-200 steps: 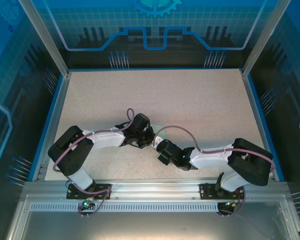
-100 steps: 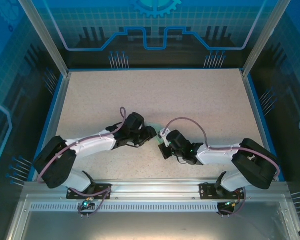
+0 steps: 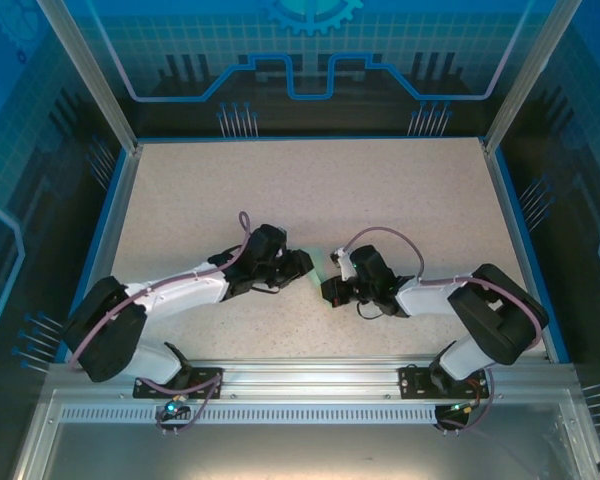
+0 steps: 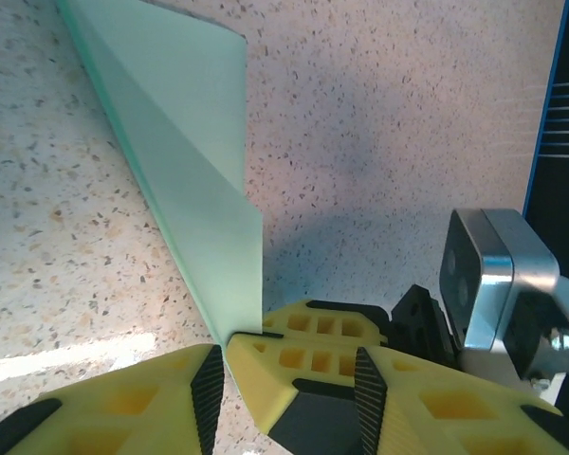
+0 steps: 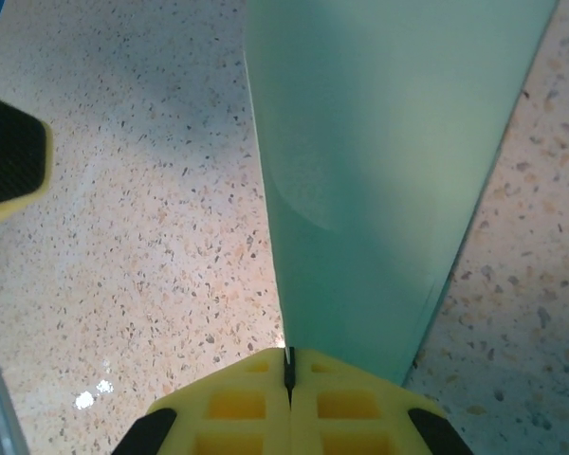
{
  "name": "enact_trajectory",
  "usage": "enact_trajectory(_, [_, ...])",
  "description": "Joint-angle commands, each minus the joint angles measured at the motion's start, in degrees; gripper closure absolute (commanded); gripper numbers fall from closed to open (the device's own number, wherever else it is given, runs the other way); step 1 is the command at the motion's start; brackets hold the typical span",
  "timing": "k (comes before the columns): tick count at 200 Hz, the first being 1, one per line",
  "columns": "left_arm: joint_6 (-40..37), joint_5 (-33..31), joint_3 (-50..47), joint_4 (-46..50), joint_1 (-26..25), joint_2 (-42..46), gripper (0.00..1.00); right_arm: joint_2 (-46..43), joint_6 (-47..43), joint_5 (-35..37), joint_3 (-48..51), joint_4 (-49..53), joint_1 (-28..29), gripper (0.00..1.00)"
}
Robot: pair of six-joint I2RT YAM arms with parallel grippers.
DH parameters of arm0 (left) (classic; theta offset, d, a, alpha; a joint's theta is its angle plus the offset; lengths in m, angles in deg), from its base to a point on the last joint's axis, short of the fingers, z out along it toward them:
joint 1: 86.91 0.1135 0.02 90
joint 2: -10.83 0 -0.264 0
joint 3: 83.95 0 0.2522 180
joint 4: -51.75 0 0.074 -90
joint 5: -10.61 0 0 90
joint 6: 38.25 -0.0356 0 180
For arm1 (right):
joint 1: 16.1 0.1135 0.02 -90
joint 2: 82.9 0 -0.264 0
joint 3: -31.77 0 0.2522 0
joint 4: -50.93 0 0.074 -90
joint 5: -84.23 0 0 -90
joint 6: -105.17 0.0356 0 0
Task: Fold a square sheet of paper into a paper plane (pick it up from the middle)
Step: Fold the wing for the fifth time at the center of the table.
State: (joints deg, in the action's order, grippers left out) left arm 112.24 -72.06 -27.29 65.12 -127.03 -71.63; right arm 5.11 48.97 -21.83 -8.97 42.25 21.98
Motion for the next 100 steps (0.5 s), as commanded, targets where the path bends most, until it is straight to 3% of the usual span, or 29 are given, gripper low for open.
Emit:
enact_trajectory(1, [-1.6, 3.1, 0.2, -3.8, 0.0, -2.7, 0.56, 1.4, 4.3, -4.2, 0.7, -2.3, -2.2, 1.0])
enact_trajectory(100, [-3.9, 6.9, 4.9, -8.5, 0.0, -11.0, 0.57, 5.7, 9.8, -12.6, 0.2, -3.8, -7.3, 1.0])
